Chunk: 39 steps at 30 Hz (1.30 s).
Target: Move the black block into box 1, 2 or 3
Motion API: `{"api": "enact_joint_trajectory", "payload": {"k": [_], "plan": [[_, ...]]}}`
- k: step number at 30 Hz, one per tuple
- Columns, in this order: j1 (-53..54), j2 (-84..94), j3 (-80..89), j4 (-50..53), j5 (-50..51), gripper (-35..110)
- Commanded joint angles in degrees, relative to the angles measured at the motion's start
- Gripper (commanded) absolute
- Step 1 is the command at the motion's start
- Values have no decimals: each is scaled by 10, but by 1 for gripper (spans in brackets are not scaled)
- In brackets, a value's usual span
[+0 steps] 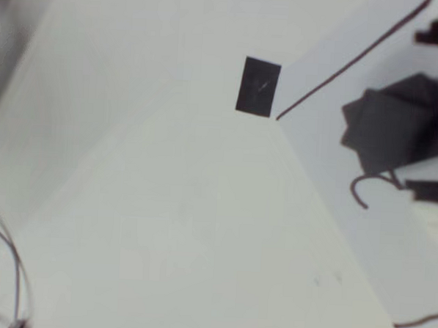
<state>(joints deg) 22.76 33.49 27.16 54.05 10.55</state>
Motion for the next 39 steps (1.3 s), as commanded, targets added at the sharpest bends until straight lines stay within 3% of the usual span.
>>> {"api": "enact_joint_trajectory", "payload": {"k": [1, 9, 39], "plan": [[-4, 117, 27, 1, 16, 18], [-25, 244, 149, 10, 43, 18], [-168, 995, 905, -4, 13, 18]]}}
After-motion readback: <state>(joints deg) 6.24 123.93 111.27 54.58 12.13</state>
